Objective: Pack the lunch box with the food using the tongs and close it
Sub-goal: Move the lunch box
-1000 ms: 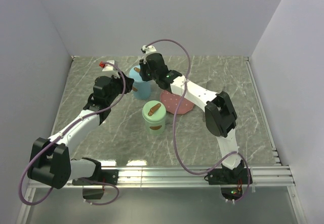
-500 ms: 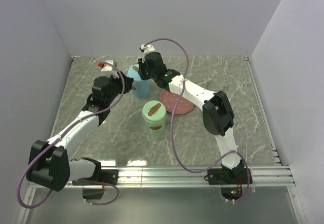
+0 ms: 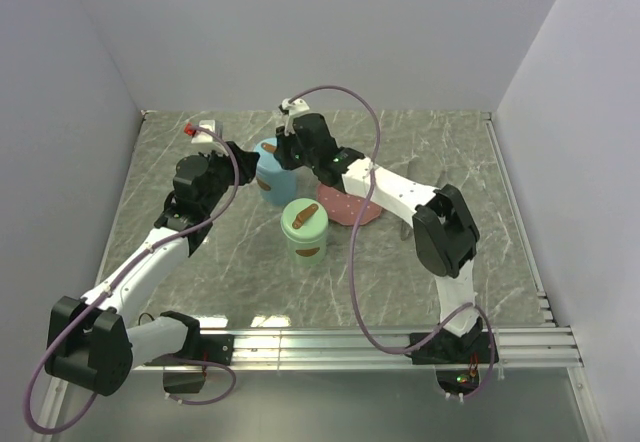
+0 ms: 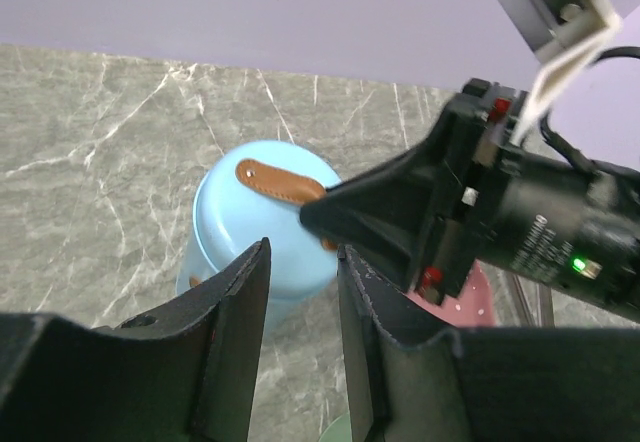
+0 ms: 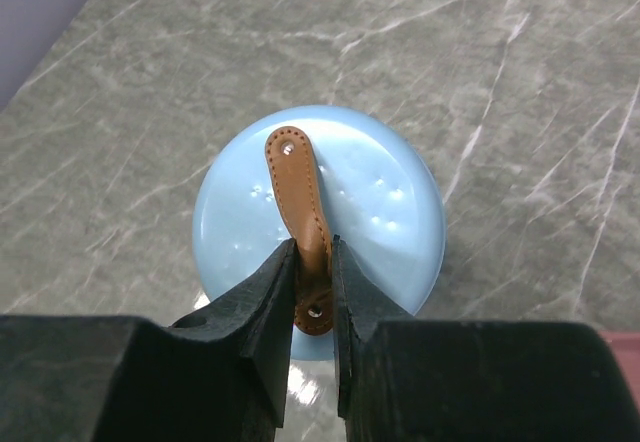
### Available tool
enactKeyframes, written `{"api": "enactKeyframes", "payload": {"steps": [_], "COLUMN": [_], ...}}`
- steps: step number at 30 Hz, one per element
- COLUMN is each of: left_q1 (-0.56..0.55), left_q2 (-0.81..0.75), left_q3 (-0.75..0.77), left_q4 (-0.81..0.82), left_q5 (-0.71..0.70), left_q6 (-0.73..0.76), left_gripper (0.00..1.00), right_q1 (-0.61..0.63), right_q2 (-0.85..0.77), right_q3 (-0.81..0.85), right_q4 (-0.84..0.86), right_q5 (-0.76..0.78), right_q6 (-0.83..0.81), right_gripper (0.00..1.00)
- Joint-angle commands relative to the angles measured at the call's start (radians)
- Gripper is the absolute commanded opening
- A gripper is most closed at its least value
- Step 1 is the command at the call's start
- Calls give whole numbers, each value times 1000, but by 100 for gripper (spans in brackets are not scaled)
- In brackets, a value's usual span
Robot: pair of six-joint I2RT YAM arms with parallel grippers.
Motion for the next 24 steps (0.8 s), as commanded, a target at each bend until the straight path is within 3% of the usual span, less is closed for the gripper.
{"api": "enactKeyframes", "payload": {"steps": [1, 24], "left_q1": [3, 2], "left_q2": [-23, -56], "left_q3": [-4, -13], "left_q4": [4, -13], "left_q5": [-8, -31], "left_q6": [-16, -16], "left_gripper": [39, 39], "right_q1": [27, 168], "right_q2": [-61, -267], "right_q3": [-45, -314], "right_q4": [-67, -36], "right_q5": [-60, -132], "right_q6": [0, -34], "right_gripper": [0, 0]}}
